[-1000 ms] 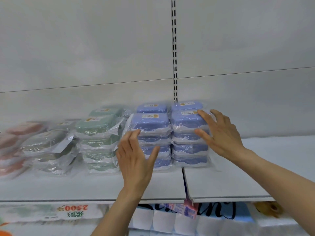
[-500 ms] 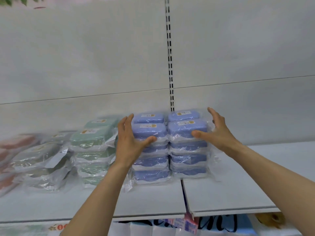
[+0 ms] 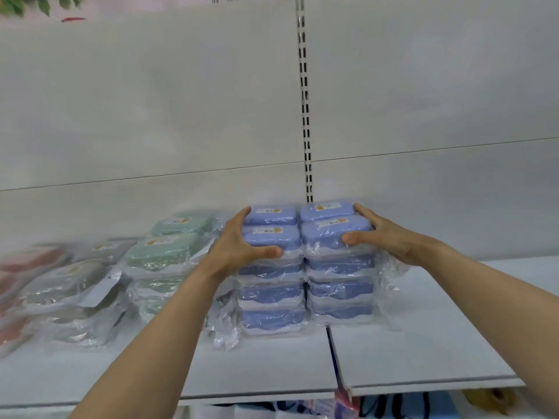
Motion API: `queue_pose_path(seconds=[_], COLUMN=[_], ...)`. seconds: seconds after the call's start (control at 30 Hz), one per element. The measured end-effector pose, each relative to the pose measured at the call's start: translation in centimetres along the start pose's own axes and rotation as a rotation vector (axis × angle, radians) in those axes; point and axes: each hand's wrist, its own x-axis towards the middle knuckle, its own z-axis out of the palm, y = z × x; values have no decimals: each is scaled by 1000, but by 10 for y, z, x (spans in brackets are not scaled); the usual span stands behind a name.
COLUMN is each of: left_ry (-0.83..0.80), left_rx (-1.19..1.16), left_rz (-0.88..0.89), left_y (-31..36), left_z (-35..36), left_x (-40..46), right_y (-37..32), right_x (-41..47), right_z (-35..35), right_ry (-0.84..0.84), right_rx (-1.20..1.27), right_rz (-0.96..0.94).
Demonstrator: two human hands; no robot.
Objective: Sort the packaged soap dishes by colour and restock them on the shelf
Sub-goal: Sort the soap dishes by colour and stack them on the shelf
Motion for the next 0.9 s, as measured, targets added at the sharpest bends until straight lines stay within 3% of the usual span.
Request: queue_pose_path(seconds=[0.1, 0.2, 0.3, 0.4, 0.57, 0.73, 0.9], left_ry=[106, 262, 378, 355, 283, 301, 360], left_rx=[144, 351, 574, 731, 1061, 1109, 1098], left_rz=[68, 247, 509, 647, 618, 525, 530], left_y=[7, 4, -9, -33, -66, -66, -64], left_z=[2, 10, 22, 32, 40, 57, 61], left_x=[-8, -19, -36, -56, -71, -60, -63], right_y=[-2, 2, 7, 20, 52, 51, 56], right_x=[-10, -23, -34, -42, -49, -40, -40], right_z=[5, 18, 33, 48, 64, 65, 64], right_ry=[125, 366, 586, 630, 501, 546, 570], right_rx=[-147, -335, -755, -1167, -1641, -1708, -1655], right_rz=[-105, -311, -621, -846, -701, -636, -684])
